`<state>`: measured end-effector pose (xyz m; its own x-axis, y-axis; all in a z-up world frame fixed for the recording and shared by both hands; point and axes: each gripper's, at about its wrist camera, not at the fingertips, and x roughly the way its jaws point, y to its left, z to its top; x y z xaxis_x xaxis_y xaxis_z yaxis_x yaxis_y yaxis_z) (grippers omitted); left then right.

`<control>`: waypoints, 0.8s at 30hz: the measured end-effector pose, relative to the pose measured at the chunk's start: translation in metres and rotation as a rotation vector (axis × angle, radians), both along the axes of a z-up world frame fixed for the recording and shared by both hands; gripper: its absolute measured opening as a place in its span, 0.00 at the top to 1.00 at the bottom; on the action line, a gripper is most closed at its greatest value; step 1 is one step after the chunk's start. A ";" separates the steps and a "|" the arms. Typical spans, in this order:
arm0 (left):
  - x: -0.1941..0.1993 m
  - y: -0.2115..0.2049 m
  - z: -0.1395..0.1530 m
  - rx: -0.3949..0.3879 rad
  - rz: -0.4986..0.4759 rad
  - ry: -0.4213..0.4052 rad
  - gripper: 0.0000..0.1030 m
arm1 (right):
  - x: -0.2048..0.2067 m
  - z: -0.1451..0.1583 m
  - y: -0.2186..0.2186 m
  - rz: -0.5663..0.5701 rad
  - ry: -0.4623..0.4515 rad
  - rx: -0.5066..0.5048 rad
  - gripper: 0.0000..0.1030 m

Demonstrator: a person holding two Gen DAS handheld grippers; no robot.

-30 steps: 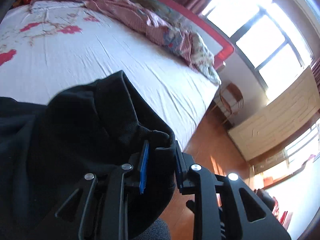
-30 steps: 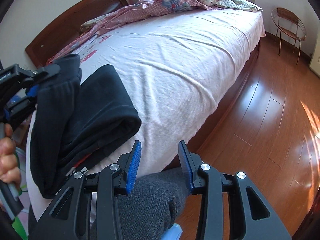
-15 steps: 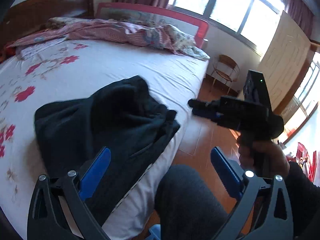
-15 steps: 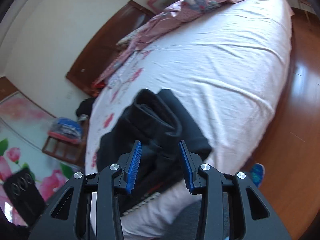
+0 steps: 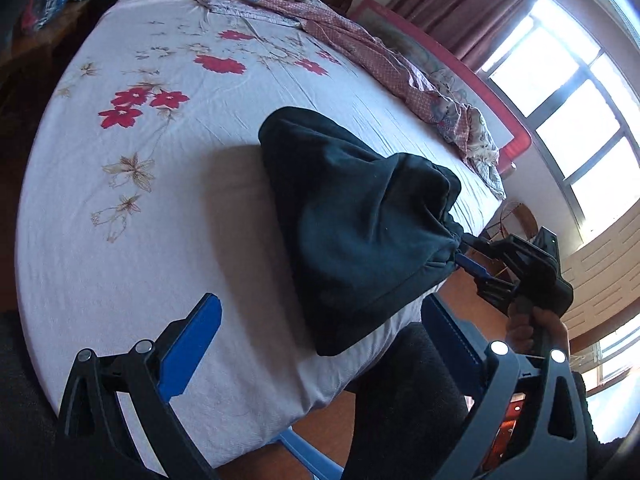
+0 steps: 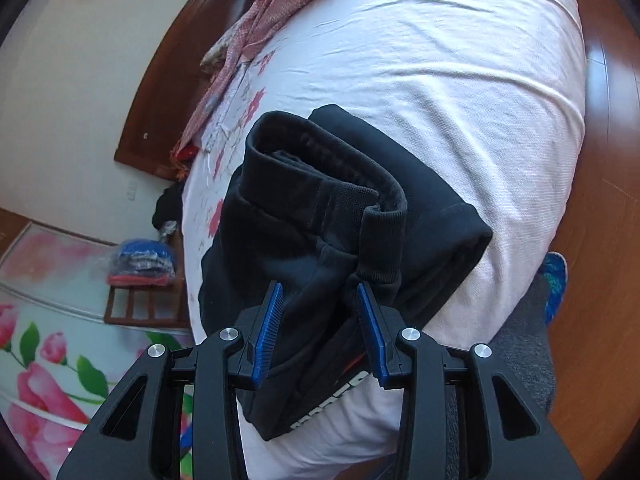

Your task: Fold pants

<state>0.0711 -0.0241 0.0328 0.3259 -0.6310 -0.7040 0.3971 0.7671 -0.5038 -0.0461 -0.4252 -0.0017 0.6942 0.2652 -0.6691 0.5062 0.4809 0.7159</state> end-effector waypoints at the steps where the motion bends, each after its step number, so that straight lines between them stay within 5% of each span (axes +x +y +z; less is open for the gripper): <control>1: -0.003 -0.005 0.000 -0.006 -0.021 0.008 0.03 | 0.003 -0.003 0.000 -0.018 0.003 0.018 0.63; 6: -0.014 -0.010 0.002 0.005 -0.044 -0.003 0.03 | 0.004 0.007 0.005 -0.055 -0.012 -0.040 0.65; 9: -0.012 -0.004 0.003 -0.010 -0.015 0.003 0.03 | -0.002 0.050 0.016 -0.011 -0.150 -0.164 0.93; 11: -0.011 -0.002 0.002 -0.011 -0.004 0.011 0.03 | -0.021 0.080 0.016 -0.039 -0.212 -0.280 0.94; 15: -0.011 -0.005 -0.001 -0.012 -0.017 0.021 0.03 | -0.042 0.045 -0.014 -0.090 -0.026 -0.258 0.93; 17: -0.013 -0.008 -0.001 -0.011 -0.032 0.021 0.03 | -0.051 0.028 -0.020 -0.104 -0.100 -0.119 0.90; 18: -0.014 -0.009 -0.001 -0.002 -0.036 0.019 0.03 | -0.051 0.027 -0.019 -0.105 -0.102 -0.100 0.72; 19: -0.015 -0.010 -0.001 0.002 -0.040 0.019 0.03 | -0.049 0.031 -0.017 -0.109 -0.104 -0.108 0.63; 24: -0.017 -0.009 0.003 0.004 -0.033 0.005 0.03 | -0.020 0.035 -0.007 -0.071 -0.112 -0.104 0.60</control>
